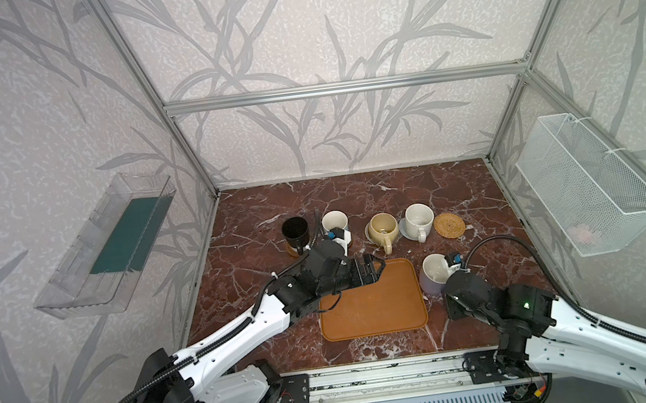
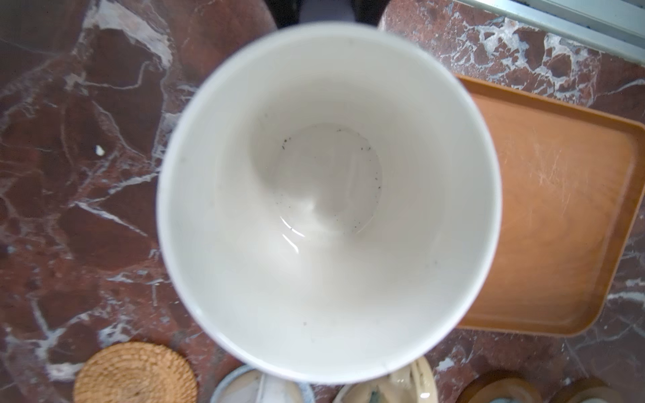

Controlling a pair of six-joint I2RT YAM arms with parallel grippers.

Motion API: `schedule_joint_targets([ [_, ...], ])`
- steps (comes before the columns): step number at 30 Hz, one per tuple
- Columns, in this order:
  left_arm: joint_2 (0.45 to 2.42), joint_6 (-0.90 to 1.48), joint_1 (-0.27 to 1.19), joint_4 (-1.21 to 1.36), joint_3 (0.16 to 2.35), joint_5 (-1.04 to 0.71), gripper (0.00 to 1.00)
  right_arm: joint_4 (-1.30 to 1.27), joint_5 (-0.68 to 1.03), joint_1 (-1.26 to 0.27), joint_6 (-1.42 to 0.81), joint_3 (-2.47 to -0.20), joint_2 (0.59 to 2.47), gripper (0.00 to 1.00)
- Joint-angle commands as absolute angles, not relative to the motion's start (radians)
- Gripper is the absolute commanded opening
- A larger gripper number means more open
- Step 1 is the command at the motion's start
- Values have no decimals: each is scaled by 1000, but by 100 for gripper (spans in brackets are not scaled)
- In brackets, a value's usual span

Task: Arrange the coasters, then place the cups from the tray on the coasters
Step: 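Carry the lavender mug toward the rattan coaster with the right gripper while the left hovers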

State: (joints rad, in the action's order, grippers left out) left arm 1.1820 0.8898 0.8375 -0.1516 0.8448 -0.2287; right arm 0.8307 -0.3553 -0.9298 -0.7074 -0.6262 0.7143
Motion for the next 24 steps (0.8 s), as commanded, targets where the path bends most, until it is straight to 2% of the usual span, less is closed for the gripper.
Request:
schedule_joint_targets([
  [1,1229,865,854,-129,907,-217,99,872,-358,-849,-643,-701,689,5],
  [14,1370,794,879,-141,1096,-198,99,761,-142,-423,-448,-774,797,4],
  [22,1473,769,877,-127,1188,-231,99,653,-99,-260,-381,-823,950,3],
  [24,1515,755,862,-129,1226,-292,99,639,-94,-222,-374,-835,977,3],
])
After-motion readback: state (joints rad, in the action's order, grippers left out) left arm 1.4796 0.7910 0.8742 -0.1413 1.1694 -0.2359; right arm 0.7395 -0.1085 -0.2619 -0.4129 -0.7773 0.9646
